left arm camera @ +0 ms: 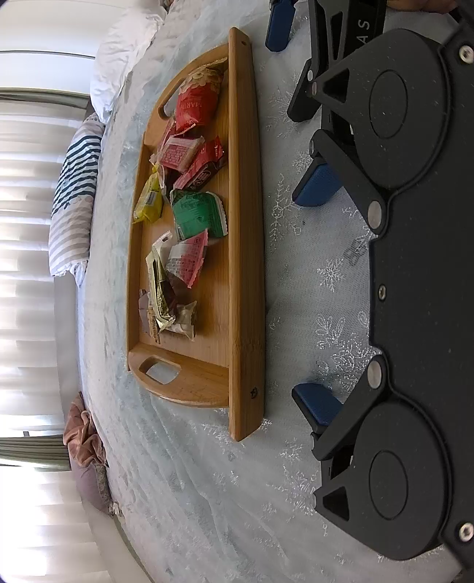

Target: Organize snacks

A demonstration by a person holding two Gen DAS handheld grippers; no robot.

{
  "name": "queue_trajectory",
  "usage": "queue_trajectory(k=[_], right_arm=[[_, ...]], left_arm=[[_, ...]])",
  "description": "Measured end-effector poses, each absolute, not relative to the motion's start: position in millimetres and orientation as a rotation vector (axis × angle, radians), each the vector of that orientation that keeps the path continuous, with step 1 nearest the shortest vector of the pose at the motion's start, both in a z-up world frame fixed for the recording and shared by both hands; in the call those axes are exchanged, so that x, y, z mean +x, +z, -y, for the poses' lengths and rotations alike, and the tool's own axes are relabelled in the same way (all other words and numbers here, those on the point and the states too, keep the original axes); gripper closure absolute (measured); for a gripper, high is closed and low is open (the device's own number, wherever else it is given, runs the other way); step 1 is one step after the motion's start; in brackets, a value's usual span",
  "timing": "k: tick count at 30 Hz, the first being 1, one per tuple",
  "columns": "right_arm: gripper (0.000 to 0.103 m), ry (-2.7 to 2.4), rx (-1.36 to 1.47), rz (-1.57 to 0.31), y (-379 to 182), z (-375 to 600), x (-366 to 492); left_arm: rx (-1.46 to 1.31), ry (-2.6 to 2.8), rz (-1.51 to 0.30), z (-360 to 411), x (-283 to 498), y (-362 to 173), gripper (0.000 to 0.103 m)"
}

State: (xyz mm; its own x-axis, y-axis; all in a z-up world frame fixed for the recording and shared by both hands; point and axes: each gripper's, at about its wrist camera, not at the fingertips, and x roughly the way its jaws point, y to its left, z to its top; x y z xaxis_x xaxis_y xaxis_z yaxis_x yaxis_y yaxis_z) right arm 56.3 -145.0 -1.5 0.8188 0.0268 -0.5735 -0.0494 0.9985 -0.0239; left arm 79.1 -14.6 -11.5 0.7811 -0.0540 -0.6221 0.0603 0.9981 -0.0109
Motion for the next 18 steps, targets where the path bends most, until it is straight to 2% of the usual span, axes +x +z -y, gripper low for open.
queue_trajectory(k=[18], right_arm=[[0.003, 0.044, -0.038, -0.611, -2.0, 144.2, 56.1]], left_arm=[[0.004, -0.060, -0.667, 14.7, 78.3, -13.7, 0.000]])
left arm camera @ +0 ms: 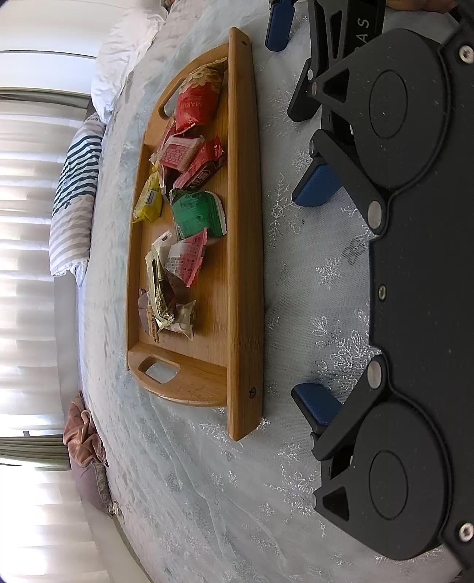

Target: Organize snacks

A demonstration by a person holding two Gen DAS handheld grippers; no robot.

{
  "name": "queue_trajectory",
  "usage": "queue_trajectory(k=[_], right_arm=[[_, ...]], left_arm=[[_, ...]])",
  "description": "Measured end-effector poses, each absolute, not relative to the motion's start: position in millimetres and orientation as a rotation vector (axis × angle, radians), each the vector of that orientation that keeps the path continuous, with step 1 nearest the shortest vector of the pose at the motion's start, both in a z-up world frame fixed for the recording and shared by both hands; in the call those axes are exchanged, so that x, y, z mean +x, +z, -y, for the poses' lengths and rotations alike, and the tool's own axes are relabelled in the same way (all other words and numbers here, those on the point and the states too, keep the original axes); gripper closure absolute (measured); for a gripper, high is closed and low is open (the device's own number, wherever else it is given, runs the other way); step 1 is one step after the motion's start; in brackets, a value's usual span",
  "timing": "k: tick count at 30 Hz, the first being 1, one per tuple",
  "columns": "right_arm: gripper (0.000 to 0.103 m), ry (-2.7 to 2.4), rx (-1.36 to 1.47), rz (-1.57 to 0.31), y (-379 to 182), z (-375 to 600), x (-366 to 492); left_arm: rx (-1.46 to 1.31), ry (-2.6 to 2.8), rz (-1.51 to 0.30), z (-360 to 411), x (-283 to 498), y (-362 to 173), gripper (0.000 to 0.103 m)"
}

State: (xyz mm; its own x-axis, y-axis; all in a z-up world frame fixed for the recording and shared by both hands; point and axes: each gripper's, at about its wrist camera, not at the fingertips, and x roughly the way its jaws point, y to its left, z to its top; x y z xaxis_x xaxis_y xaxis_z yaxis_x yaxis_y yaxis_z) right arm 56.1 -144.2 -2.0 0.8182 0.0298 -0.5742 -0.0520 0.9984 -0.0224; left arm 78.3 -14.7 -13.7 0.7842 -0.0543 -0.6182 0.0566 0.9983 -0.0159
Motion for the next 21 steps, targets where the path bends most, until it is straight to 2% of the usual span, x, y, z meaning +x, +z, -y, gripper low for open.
queue_trajectory(k=[21], right_arm=[[0.002, 0.047, -0.038, -0.610, -2.8, 144.7, 56.4]], left_arm=[[0.004, -0.059, -0.666, 14.6, 78.1, -13.9, 0.000]])
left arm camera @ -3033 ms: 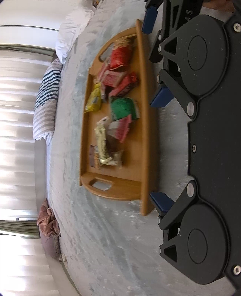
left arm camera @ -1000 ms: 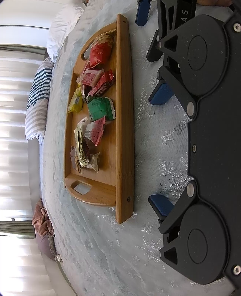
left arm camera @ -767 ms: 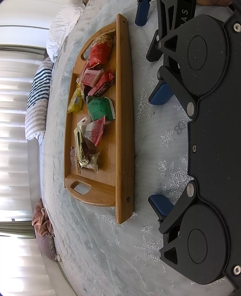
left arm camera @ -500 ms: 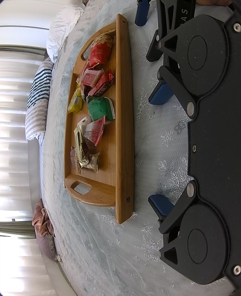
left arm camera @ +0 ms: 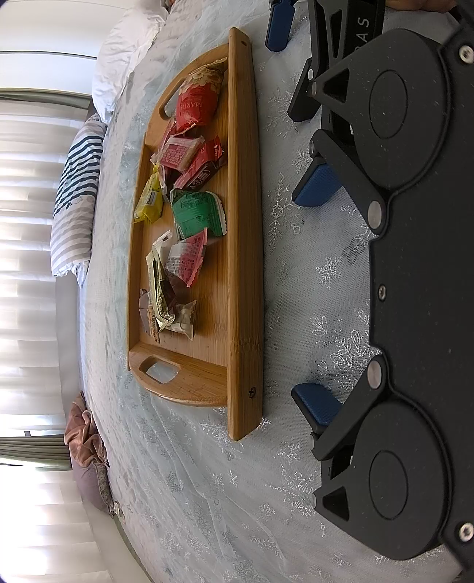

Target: Organize snacks

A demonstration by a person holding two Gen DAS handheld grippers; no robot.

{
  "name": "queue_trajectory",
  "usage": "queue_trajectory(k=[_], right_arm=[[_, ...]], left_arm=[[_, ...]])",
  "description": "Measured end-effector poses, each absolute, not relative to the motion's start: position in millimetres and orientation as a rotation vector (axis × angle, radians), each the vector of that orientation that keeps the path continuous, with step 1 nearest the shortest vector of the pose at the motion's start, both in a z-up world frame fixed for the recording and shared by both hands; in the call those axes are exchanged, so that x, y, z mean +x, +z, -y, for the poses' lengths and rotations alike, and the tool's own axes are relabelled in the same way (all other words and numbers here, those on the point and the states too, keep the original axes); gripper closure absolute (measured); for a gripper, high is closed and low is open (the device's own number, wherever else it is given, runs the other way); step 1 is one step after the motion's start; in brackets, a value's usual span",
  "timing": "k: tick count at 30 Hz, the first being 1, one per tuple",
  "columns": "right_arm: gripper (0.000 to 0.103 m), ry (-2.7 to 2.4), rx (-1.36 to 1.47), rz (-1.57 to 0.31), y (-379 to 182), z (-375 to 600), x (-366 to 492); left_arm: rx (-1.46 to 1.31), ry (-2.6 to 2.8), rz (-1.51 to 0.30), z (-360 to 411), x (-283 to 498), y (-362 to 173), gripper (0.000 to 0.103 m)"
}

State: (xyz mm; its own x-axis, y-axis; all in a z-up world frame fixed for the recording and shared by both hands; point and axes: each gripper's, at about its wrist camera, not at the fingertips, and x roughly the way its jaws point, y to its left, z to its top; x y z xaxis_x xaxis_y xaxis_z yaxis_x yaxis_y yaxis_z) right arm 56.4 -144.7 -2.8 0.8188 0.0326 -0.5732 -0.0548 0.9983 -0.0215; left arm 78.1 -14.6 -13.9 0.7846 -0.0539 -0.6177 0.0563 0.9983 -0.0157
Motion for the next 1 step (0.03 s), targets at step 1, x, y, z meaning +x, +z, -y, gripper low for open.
queue_trajectory(k=[1], right_arm=[[0.002, 0.046, -0.038, -0.609, -2.9, 144.3, 56.3]], left_arm=[[0.003, -0.059, -0.666, 14.4, 78.1, -13.7, 0.000]])
